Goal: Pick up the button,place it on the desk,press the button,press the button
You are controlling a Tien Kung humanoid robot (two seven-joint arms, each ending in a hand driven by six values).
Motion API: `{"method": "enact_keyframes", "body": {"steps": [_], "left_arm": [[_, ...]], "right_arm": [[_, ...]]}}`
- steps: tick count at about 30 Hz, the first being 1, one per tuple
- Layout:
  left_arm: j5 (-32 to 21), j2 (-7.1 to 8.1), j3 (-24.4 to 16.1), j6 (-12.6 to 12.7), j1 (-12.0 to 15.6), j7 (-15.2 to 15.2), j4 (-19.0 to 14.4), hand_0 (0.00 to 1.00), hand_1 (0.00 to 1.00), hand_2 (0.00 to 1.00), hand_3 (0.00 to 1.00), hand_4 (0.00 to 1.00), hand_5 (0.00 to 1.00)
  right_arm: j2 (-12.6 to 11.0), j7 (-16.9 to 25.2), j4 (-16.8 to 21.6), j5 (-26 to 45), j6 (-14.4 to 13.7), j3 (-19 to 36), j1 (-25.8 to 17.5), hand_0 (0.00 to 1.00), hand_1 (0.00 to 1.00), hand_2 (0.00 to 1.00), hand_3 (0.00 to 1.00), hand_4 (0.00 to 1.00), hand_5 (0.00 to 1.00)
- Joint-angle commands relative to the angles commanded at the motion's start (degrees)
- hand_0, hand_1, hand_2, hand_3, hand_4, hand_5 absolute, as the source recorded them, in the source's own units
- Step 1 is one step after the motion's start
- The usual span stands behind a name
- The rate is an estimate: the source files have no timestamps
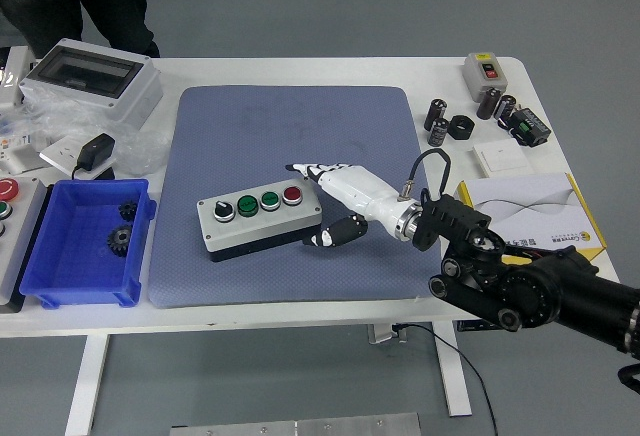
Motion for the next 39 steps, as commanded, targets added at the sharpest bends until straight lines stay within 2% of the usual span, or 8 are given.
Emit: {"method": "enact_keyframes", "body": {"steps": [4,16,28,34,39], "left_arm": [[0.0,0.14,-0.1,0.0,0.0,-0.1,0.1,0.660,0.607,0.522,0.588,0.523,0.148],[-0.4,0.48,0.0,0.2,0.3,-0.7,0.4,0.661,0.609,0.524,0.590,0.525,0.141],[0.0,0.65,-0.1,0.3,0.3,-1.1,0.5,0.661,0.609,0.524,0.590,0.527,0.137],[0.0,0.73,-0.1,0.3,0.3,-0.9,0.4,0.661,0.609,0.524,0.590,0.526,0.136],[0.4,0.82,-0.3,0.1,0.0,-1.0,0.4,0.661,0.610,0.525,0.591,0.526,0.134]], "right_arm": [[-0.5,0.0,0.2,0.5,0.2,-0.8,0.5,0.852,0.863,0.980,0.998,0.874,0.231],[-5.4,0.5,3.5,4.0,0.6,-2.1,0.0,0.853,0.858,0.980,0.998,0.859,0.214],[-7.0,1.1,5.2,5.4,0.5,-2.1,-0.2,0.847,0.839,0.973,0.998,0.849,0.206],[-6.5,1.0,4.6,5.9,1.4,-1.1,0.9,0.842,0.828,0.970,0.998,0.829,0.216],[-4.2,0.1,3.2,5.4,3.1,-1.5,3.1,0.842,0.828,0.971,0.998,0.821,0.214]]}}
